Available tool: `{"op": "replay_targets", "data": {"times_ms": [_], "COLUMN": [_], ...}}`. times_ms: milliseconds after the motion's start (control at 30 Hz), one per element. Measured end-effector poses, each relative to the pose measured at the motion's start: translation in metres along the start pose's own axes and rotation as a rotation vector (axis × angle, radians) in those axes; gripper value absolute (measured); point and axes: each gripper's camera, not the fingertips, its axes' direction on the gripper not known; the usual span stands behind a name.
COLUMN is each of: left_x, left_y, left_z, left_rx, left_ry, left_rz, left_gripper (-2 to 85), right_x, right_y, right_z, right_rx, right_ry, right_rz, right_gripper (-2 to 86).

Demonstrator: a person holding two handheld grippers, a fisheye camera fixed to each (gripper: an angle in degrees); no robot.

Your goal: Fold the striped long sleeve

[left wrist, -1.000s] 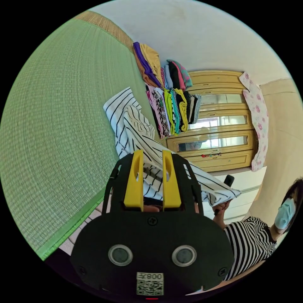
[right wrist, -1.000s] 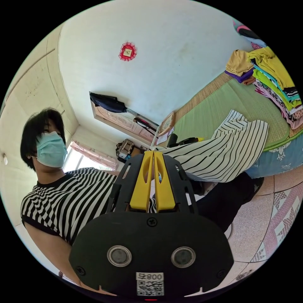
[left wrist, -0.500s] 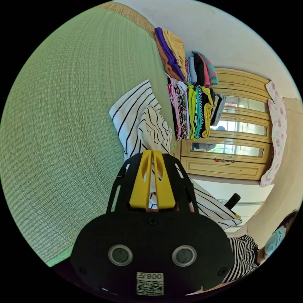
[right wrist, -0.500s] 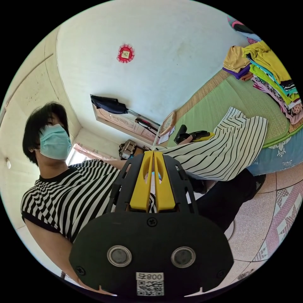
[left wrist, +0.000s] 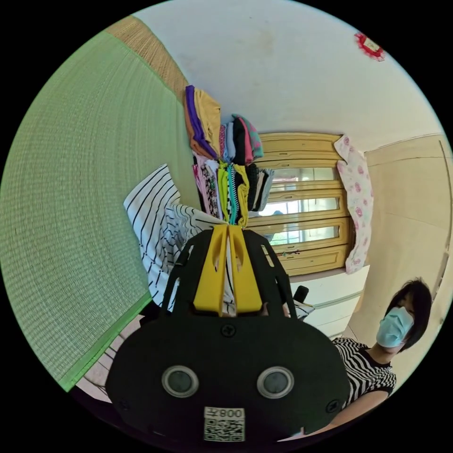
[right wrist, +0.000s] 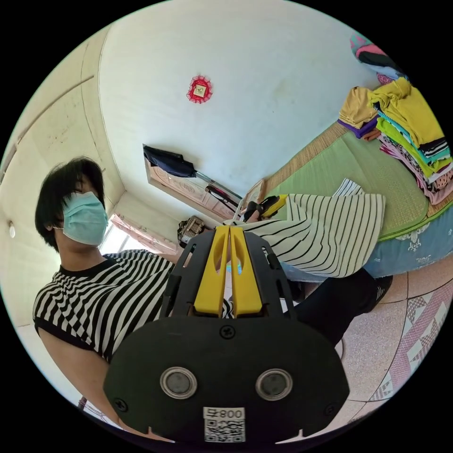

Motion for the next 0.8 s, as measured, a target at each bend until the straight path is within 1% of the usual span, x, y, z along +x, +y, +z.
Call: {"op": "replay_targets", "data": {"times_ms": [167, 233, 467, 633, 800], "left_x": [0.004, 0.011, 0.038, 0.056, 0.074], "left_y": [0.033, 0.053, 0.122, 0.187, 0.249], "left_z": [-0.077, -0.119, -0.236, -0.328, -0.401], "left_rx": [0.106, 0.136, 0.24, 0.342, 0.4], "left_ry": [0.113, 0.161, 0.209, 0.249, 0.259], "left_rz": [0.075, 0.136, 0.314, 0.448, 0.566], "left_gripper": [0.3, 0.2, 0.2, 0.2, 0.2], "right_x": [-0.013, -0.017, -0.047, -0.076, -0.105], "right_y": [-0.004, -0.005, -0.023, -0.035, -0.048], "right_z": [-0.02, -0.027, -0.054, -0.074, -0.089], "right_rx": [0.049, 0.072, 0.134, 0.18, 0.215], "right_ry": [0.033, 0.032, 0.037, 0.023, 0.018], "right_rz": [-0.064, -0.085, -0.217, -0.319, -0.41], "right_gripper": [0.0, 0.0, 0.0, 0.0, 0.0]}}
